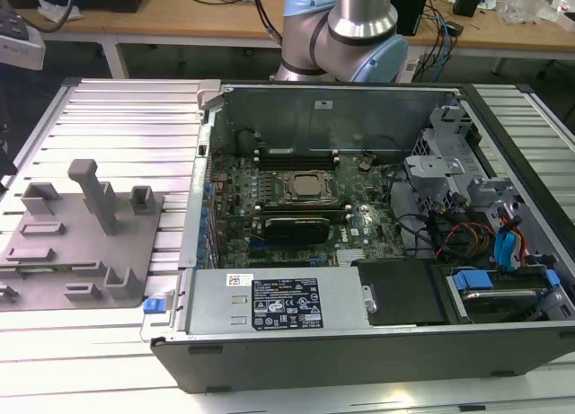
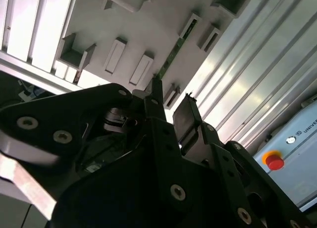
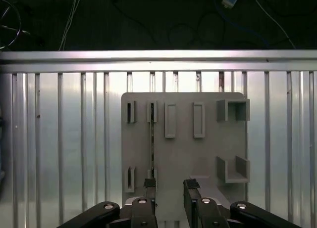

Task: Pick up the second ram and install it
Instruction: 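Pick up the second ram and move it above second insertion slot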

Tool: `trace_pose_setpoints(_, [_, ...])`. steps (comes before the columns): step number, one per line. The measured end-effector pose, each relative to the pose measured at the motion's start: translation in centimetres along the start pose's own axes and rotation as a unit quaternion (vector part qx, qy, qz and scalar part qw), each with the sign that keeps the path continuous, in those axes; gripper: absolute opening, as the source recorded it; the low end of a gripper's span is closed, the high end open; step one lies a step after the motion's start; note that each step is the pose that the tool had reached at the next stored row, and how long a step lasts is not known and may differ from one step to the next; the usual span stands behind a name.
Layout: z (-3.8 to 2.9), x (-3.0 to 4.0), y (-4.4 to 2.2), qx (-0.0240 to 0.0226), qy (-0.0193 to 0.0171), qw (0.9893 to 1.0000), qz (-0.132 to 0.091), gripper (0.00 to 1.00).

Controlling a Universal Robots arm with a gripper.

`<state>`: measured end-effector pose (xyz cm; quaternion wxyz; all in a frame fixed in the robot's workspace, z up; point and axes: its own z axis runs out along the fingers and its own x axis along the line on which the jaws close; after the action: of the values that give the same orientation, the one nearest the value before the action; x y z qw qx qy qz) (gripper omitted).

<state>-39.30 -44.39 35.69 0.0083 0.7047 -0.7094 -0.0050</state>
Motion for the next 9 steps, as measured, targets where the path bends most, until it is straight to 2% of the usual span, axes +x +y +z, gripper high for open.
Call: trace_pose_setpoints(9, [0.90, 0.18, -0.02, 0.0000, 0.0000, 1.0000, -0.001, 0.36])
